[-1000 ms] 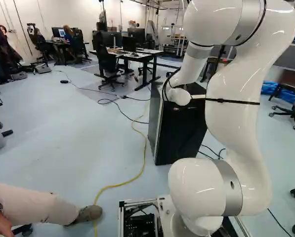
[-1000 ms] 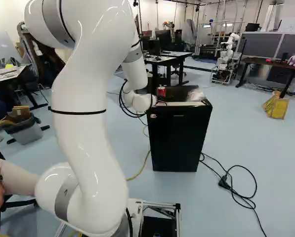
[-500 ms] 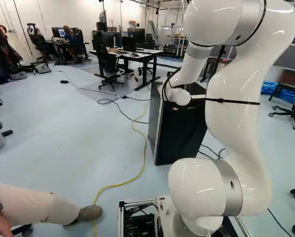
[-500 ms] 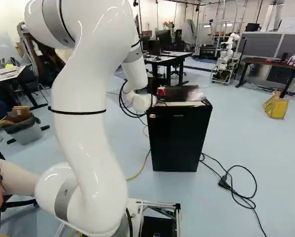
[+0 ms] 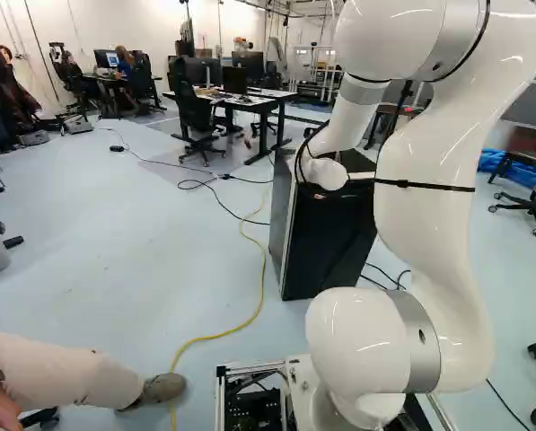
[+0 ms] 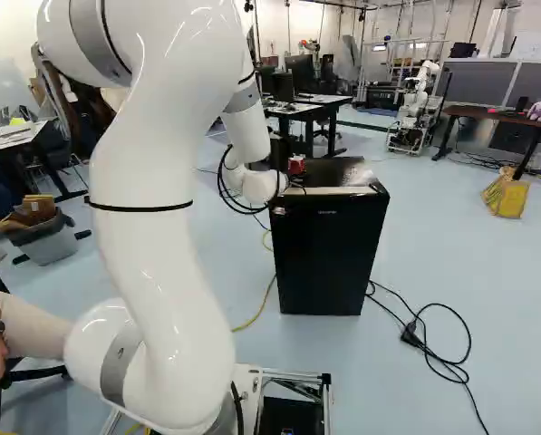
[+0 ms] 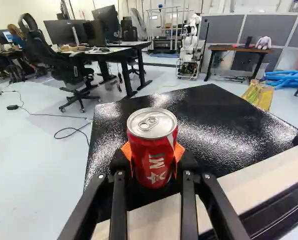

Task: Grab a drink from the fridge

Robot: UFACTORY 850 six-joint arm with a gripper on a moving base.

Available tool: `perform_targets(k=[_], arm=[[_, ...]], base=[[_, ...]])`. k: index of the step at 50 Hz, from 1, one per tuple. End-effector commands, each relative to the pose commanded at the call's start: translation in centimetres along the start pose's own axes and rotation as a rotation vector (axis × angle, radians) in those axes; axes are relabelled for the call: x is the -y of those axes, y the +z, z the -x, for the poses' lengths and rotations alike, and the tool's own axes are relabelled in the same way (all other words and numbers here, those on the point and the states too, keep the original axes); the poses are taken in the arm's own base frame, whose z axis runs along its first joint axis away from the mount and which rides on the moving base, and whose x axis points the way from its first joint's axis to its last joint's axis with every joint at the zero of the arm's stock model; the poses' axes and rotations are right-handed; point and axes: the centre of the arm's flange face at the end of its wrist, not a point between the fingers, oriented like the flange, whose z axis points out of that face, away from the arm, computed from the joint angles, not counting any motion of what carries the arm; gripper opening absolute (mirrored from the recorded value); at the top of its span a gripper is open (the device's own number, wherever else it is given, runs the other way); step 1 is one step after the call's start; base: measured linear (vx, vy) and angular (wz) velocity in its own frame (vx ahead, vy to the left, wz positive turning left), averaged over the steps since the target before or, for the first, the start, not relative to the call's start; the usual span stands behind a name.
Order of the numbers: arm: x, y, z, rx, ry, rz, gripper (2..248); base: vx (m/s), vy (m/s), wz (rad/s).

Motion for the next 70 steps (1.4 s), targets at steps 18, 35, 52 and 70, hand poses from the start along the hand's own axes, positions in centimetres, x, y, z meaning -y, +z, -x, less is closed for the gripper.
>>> perform_targets(k=[18,35,52,70], arm=[[0.1,-0.7,-1.8,-0.034,0.003,-0.003,97],[0.2,-1.2,-1.8,-0.033,0.001,-0.007,97],[0.7,-2.8,-1.6,-0.027,-0.007,-0.022,97],[1.4,-6.0,-1.1,-0.016,-0.022,-0.05,97]], base=[[0.0,0.0,0.0],[0.0,0.0,0.0],[0.0,0.0,0.0],[0.0,0.0,0.0]])
